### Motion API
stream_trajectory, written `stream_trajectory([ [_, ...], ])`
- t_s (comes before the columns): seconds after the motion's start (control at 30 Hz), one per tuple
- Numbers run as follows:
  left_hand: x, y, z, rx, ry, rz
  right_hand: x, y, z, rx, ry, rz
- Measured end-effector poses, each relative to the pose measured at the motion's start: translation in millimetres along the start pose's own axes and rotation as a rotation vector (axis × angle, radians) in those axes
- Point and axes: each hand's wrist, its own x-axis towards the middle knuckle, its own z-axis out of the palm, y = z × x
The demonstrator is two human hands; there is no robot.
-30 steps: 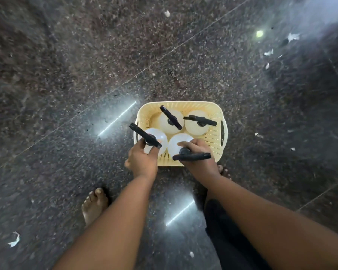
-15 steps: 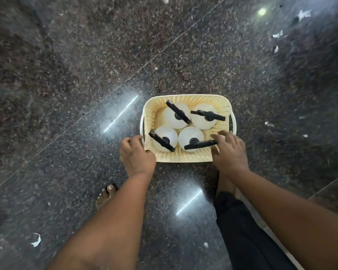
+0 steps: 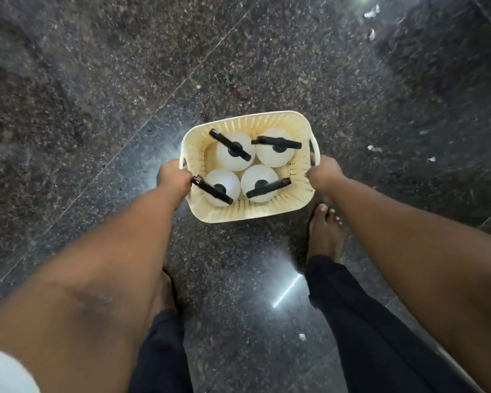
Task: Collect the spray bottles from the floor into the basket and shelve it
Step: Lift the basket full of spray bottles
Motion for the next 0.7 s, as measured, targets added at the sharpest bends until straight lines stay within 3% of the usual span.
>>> stream_trajectory([
  [0.17,-59.1,9.0,8.5,0.123,0.056,0.022,-21.1,24.0,-39.0,-0.034,-0.025,-0.013],
  [0.33,-143.8,63.7,36.8,0.138,-0.037,0.055,-52.0,69.3,-113.7,0.072,-0.007,0.029],
  [0.5,-242.2,102.3,84.8,0.205,-0.146,0.213,-93.2,150.4,-185.3,0.292,0.019,0.091],
  [0.7,-379.3,110.0,142.5,0.26,-0.184,0.304,-163.9,259.5,-277.7,0.341,0.064,0.059],
])
